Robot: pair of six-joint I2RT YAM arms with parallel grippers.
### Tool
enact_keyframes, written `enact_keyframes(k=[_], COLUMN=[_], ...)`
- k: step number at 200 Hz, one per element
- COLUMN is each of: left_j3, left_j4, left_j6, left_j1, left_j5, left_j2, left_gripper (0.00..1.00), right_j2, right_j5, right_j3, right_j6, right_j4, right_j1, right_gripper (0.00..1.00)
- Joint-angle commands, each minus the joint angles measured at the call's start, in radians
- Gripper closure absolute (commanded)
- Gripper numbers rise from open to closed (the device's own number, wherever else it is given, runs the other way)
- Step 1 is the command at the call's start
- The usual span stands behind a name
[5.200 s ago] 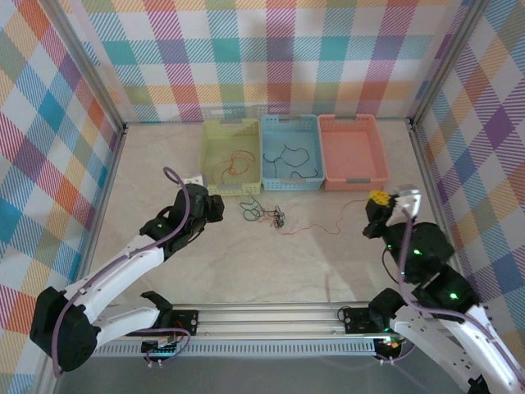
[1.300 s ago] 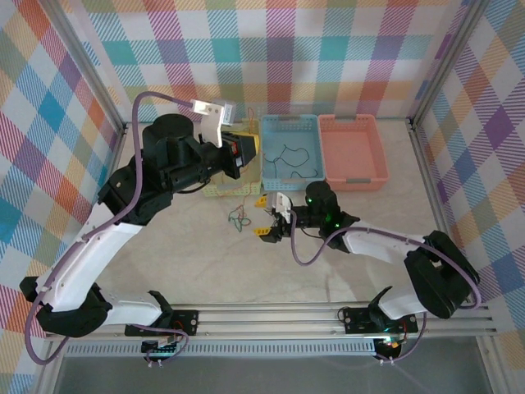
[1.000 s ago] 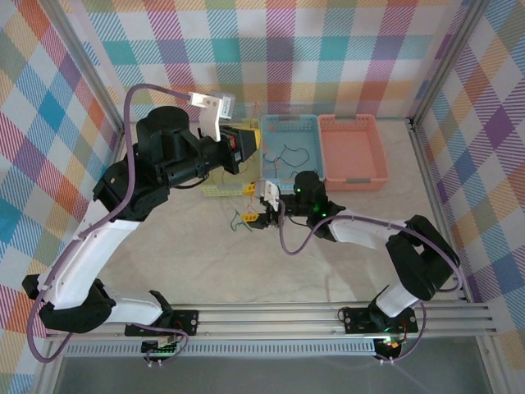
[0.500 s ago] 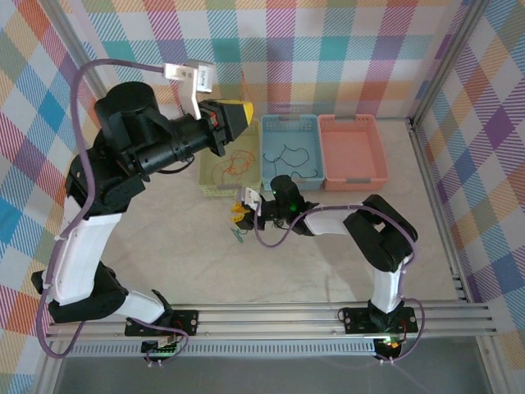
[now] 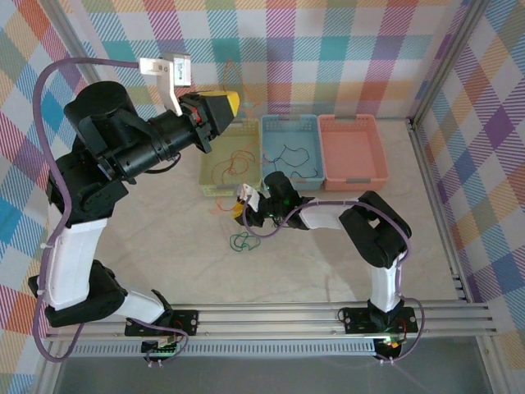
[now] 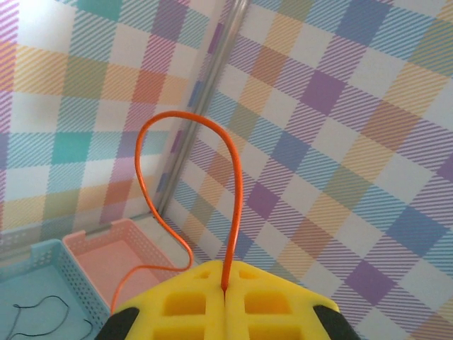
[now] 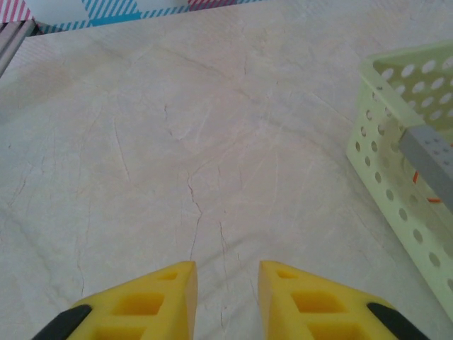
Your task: Untangle the cables
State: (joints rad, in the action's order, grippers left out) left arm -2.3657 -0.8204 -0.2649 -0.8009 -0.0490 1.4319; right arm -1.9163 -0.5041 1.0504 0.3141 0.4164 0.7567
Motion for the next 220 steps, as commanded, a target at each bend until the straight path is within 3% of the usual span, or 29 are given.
enact_keyframes(k=[1, 21, 48, 70, 92, 120, 146, 220], left_j3=[-0.016, -0.007, 0.001, 0.02, 0.015, 0.014, -0.016, -0.148], left_j4=[-0.024, -0.018, 0.003, 0.046, 0.081, 0.133, 0.165, 0.199], left_j6=[0.067, 0.097, 0.111, 0.099, 0.102, 0.074, 0.053, 0.092], left_j1=[0.015, 0.036, 0.073, 0.11, 0.146, 0.223, 0.286, 0.37], left_j5=[0.1, 0.148, 0.235, 0.279, 0.333, 0.358, 0.354, 0.254], left_j2=[0.012, 0.036, 0.072, 0.099, 0.135, 0.18, 0.246, 0.48], left_gripper=[1.0, 1.0, 1.0, 1.0, 1.0, 1.0, 1.0, 1.0], right_j2=[0.081, 0.145, 0.237, 0.297, 0.344, 0.363, 0.394, 0.373], right_j5=[-0.003, 0.009, 0.076, 0.139, 0.295, 0.496, 0.622, 0.612], right_j3=[-0.038, -0.082, -0.153, -0.171, -0.228, -0.356, -0.38, -0.347], right_j6=[-0.018, -0.005, -0.035, -0.054, -0.08, -0.114, -0.156, -0.181], right_j4=[-0.003, -0.023, -0.041, -0.121, -0.113, 0.06, 0.063, 0.004], right_j1=[-0.01, -0.017, -0.036, -0.052, -0.051, -0.051, -0.057, -0.062], right_gripper=[0.66, 0.59, 0.42, 0.36, 0.35, 0.35, 0.34, 0.34])
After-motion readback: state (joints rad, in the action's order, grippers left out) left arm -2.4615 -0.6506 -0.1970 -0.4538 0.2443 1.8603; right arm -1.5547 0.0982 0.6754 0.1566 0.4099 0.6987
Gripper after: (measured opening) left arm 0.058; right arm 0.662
